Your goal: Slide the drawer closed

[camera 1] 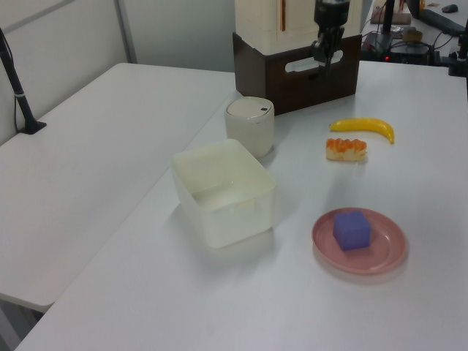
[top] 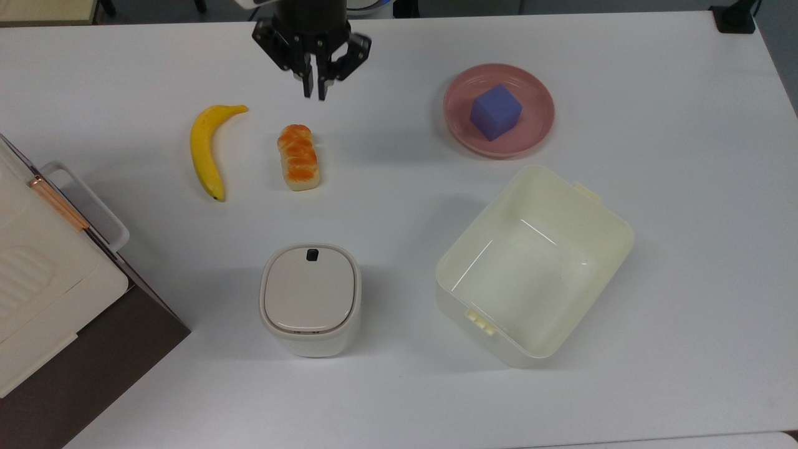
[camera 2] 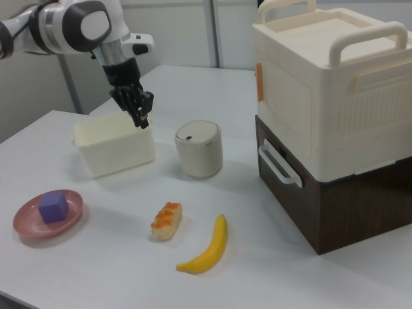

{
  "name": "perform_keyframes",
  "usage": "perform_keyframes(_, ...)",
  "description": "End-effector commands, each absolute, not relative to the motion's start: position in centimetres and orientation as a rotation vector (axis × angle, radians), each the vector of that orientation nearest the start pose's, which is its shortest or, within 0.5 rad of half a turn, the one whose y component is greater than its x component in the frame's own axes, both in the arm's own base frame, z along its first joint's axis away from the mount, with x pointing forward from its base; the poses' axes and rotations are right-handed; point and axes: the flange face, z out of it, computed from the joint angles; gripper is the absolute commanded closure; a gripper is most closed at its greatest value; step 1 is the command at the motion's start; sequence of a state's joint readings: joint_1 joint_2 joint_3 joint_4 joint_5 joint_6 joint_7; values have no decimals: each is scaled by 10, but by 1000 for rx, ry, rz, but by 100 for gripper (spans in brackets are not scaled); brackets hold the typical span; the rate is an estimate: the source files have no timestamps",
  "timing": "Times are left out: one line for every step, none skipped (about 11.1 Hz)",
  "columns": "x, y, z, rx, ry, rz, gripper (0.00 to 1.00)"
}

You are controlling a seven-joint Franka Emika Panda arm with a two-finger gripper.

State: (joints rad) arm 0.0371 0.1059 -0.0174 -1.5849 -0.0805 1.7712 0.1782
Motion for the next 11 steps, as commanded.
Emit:
perform_keyframes(586, 2, 582, -3195, 59, -86, 7)
perform_keyframes(586, 5, 582, -3201, 48, -87, 0)
perform_keyframes(586, 6, 582, -3203, 43, -87, 0)
perform_keyframes(586, 8, 582, -3201, 41, -87, 0)
perform_keyframes(585, 9, 582, -3198, 49, -85, 0)
perform_keyframes(585, 8, 581, -3190, 60, -82, 0)
perform_keyframes(585, 9, 580, -3189, 63, -77, 0)
perform_keyframes(583, 7, 580, -3190, 51, -55, 0)
perform_keyframes(583, 4, 581, -3190, 56, -57, 0)
perform_keyframes(582, 4, 583, -3190, 57, -59, 0)
perform_keyframes(581, 6, 582, -3191, 55, -33, 0)
